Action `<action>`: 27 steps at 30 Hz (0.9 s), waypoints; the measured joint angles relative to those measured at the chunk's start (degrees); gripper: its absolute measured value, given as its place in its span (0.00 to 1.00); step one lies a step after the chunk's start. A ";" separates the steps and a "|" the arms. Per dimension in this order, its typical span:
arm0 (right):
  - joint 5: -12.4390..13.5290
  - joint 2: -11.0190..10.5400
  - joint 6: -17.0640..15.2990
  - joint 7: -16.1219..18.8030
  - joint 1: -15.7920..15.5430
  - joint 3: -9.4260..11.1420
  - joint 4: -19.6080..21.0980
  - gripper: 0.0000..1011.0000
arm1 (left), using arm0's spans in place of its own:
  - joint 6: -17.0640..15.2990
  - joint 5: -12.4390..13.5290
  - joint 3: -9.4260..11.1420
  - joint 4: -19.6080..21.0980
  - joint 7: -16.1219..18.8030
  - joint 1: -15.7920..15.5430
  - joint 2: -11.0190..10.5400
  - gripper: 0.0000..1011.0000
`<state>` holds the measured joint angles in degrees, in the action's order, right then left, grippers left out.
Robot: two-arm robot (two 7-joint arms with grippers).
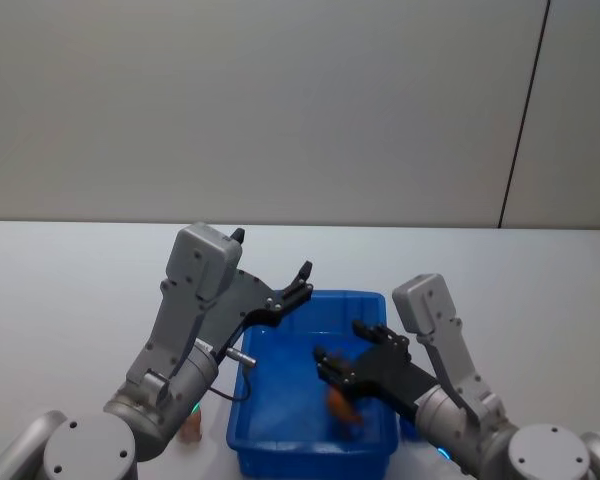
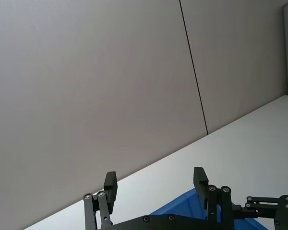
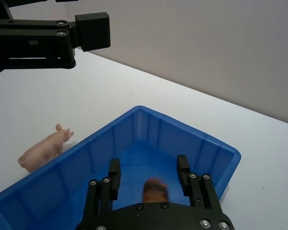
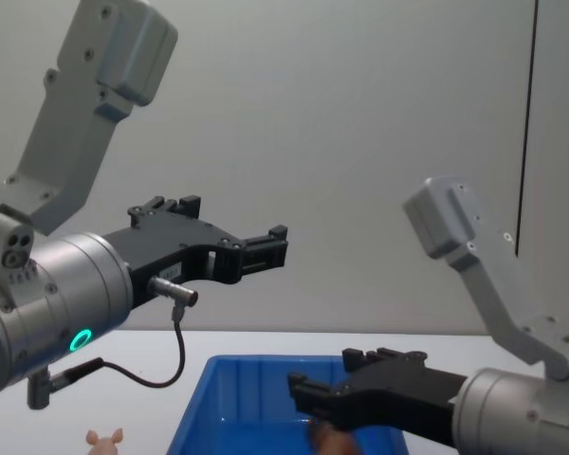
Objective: Pick up the two dolls from the table and place them into the box.
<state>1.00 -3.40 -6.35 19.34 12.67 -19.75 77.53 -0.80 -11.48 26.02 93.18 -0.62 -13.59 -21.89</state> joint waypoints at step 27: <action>3.05 -4.28 1.44 -7.90 -6.27 2.16 8.47 0.99 | 0.00 0.00 0.00 0.00 0.00 0.00 0.00 0.99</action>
<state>4.05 -7.68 -4.91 11.45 6.40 -17.59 86.00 -0.80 -11.48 26.02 93.17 -0.63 -13.59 -21.89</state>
